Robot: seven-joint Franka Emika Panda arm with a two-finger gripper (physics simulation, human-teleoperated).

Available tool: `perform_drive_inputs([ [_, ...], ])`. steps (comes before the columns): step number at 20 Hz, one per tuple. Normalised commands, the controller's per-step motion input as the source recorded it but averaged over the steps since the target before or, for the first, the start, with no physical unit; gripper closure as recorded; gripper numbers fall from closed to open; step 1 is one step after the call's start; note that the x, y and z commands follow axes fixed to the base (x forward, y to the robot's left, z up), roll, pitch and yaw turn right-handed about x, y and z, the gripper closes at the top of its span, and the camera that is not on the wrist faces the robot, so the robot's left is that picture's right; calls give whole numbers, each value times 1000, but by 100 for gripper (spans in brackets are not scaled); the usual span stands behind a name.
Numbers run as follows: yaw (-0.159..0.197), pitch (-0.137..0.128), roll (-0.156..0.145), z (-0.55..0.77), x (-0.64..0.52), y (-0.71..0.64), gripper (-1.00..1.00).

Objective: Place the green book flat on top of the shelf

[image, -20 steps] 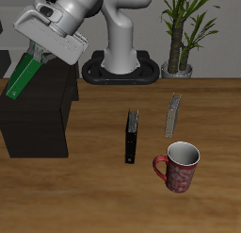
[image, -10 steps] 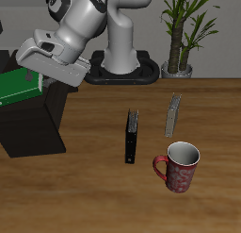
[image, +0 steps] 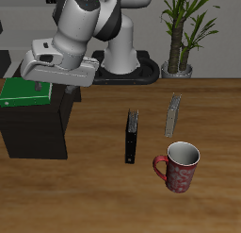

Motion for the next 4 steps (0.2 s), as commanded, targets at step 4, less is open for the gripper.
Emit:
perform_drive_inputs([
  [4, -55, -18, 127, 177, -27, 293, -100],
])
